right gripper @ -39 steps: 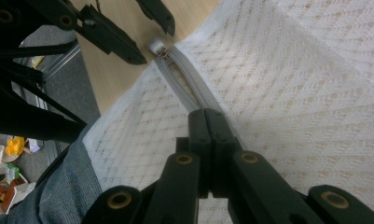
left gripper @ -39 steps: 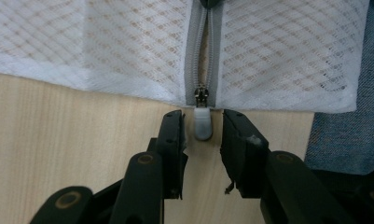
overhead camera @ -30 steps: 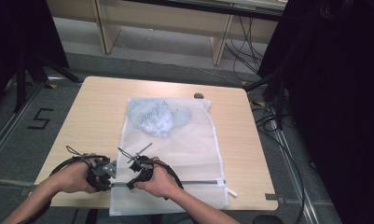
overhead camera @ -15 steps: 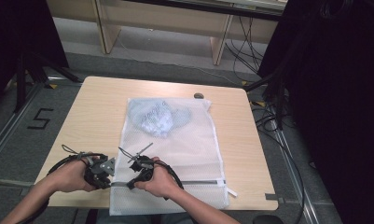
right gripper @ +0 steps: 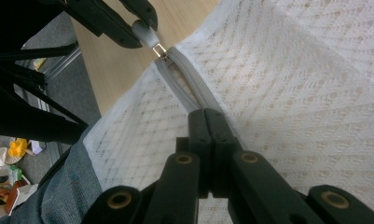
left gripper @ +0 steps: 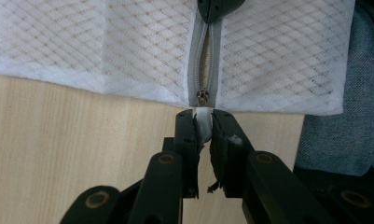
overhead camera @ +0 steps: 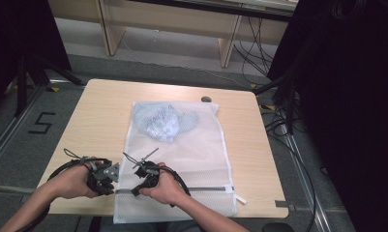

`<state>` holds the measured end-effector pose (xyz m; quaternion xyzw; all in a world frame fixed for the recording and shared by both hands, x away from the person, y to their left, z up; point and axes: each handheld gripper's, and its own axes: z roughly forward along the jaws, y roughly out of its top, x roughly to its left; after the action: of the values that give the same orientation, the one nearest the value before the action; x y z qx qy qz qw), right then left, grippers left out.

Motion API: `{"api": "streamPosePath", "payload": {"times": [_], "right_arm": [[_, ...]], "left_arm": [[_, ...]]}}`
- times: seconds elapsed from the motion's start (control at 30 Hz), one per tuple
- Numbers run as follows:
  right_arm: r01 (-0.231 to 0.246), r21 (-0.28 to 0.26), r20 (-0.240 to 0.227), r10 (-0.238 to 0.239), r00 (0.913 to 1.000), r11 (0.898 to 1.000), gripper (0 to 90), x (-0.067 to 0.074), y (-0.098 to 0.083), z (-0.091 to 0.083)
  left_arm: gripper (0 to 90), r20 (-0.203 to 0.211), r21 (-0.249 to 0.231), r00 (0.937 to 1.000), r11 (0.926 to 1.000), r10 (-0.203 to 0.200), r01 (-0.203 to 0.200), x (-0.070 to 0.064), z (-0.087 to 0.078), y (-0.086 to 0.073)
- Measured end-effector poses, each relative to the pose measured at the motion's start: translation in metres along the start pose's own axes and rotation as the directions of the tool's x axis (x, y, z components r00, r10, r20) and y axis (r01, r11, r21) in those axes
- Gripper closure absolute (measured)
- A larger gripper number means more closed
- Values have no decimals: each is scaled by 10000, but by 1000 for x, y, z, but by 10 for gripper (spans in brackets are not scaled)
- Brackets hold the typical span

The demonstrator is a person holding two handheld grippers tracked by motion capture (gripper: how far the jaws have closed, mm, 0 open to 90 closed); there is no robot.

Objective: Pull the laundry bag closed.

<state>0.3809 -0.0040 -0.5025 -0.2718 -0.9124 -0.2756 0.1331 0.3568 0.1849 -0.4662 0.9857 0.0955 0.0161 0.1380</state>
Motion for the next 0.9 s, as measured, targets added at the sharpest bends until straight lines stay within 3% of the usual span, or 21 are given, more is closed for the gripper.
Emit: {"api": "streamPosePath", "payload": {"times": [0.2,0.67,0.7,0.73,0.77,0.8,0.83,0.87,0.9], "right_arm": [[-28,-12,-17,28,10000,10000,900,0,0,0],[0,-51,-93,-1,10000,10000,900,-1,0,0],[26,-49,-125,-26,9999,10000,900,-1,0,0],[30,-51,-128,-31,9999,10000,900,-1,-1,0],[-60,-32,-16,59,10000,10000,900,0,-1,0],[-60,-32,-16,59,10000,10000,900,0,-1,0],[-16,-57,-13,16,10000,10000,900,0,-1,0],[-16,-57,-13,16,10000,10000,900,0,-1,0],[79,-63,-62,-79,9999,9999,900,0,-1,0]], "left_arm": [[804,-110,-101,9999,9999,75,-76,1,-3,3],[807,-79,-873,9998,9960,202,-208,2,0,11],[807,-12,-1025,10000,9947,56,-57,1,1,12],[806,94,-1611,9990,9859,-445,454,-2,6,13],[801,25,-1340,9999,9909,-142,144,0,4,14],[801,7,-1334,10000,9911,8,-7,1,6,15],[796,90,-1304,9999,9914,-101,112,0,7,16],[796,139,-1129,9998,9935,124,-107,1,9,17],[782,176,-1337,9998,9910,-67,90,-1,14,18]]}}
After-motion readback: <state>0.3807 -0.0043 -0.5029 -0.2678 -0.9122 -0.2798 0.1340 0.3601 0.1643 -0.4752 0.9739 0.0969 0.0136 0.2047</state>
